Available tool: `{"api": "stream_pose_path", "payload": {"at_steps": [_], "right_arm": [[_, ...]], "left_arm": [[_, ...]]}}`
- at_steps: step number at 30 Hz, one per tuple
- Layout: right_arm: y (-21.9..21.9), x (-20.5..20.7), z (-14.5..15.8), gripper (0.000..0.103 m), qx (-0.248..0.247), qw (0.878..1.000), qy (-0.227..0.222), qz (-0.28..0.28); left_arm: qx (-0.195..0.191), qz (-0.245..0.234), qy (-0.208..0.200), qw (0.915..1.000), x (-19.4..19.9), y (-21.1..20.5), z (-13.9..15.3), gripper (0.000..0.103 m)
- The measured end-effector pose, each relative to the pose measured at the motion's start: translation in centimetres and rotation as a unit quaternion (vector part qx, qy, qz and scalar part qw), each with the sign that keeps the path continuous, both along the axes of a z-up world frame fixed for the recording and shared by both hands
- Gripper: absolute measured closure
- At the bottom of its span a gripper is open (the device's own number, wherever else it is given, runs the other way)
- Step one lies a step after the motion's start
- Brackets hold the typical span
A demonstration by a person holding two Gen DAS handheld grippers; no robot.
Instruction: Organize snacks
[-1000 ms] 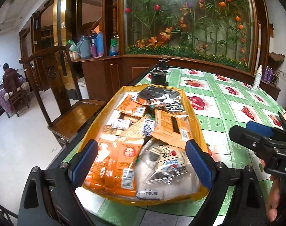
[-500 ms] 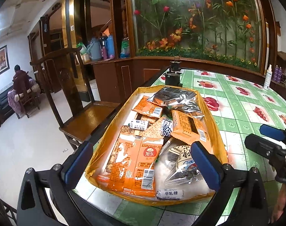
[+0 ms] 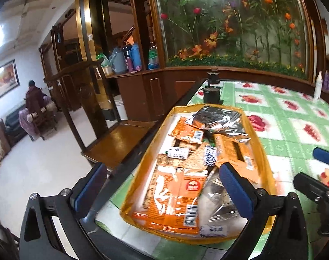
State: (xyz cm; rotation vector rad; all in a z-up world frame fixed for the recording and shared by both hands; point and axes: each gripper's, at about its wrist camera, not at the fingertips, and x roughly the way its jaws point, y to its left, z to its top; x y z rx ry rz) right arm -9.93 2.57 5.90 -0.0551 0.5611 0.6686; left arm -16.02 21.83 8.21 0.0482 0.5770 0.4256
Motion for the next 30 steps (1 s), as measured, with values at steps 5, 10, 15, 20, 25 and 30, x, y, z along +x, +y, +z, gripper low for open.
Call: {"api": "stream_pose_path", "payload": {"at_steps": [5,10,15,20,25,30], "right_arm": [[-0.3,-0.3,0.3,0.012,0.015,1.000,0.002,0.011],[0.2,-0.9,0.3,0.012,0.007,1.000,-0.005,0.020],[0.8,-1.2,0.0,0.012,-0.010,1.000,-0.010,0.023],[0.8,-0.9,-0.2,0.012,-0.011,1.000,-0.004,0.021],[0.6,-0.7,-0.3,0.012,-0.007,1.000,-0.002,0.017],[0.8,-0.9,-0.2,0.012,-0.011,1.000,-0.005,0.021]], "left_arm": [[-0.007,0.004,0.011,0.9999,0.3,0.1,-0.4,0.000],[0.002,0.002,0.009,1.0000,0.4,-0.5,-0.6,0.000],[0.011,0.006,0.008,0.9999,0.2,-0.7,-0.9,0.000],[-0.001,0.007,0.010,0.9999,0.2,-0.2,-1.2,0.000],[0.002,0.009,0.013,0.9999,0.5,-0.1,-1.4,0.000],[-0.003,0.009,0.018,0.9998,0.7,0.1,-1.6,0.000]]}}
